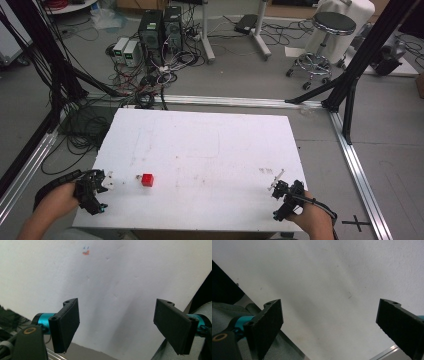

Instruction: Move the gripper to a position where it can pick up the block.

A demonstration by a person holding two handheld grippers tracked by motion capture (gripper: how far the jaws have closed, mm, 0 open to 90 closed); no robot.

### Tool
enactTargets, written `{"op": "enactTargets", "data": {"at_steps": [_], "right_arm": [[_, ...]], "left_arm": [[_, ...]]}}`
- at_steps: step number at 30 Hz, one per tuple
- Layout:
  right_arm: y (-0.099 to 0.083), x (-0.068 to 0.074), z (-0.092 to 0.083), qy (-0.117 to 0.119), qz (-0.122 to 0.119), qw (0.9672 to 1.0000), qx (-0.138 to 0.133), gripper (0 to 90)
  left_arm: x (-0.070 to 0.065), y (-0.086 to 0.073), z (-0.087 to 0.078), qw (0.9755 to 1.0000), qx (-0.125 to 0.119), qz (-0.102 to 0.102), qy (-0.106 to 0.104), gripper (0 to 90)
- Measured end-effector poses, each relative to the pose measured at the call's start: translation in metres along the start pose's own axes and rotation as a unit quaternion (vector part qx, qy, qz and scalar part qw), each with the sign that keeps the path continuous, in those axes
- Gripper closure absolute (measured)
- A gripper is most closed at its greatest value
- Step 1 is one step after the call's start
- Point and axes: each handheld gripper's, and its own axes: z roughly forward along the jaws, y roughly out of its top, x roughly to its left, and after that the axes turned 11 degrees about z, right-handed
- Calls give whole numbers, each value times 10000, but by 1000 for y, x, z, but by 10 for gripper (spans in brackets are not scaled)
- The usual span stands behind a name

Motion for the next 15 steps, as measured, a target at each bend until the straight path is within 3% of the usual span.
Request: {"op": "enactTargets", "data": {"at_steps": [10,15], "right_arm": [[2,1,1,61,-20,10000,-13,65],[1,1,1,70,-20,10000,-24,65]], "left_arm": [[20,17,-5,9977,50,647,-170,213],[32,24,-6,9963,10,831,-207,213]]}}
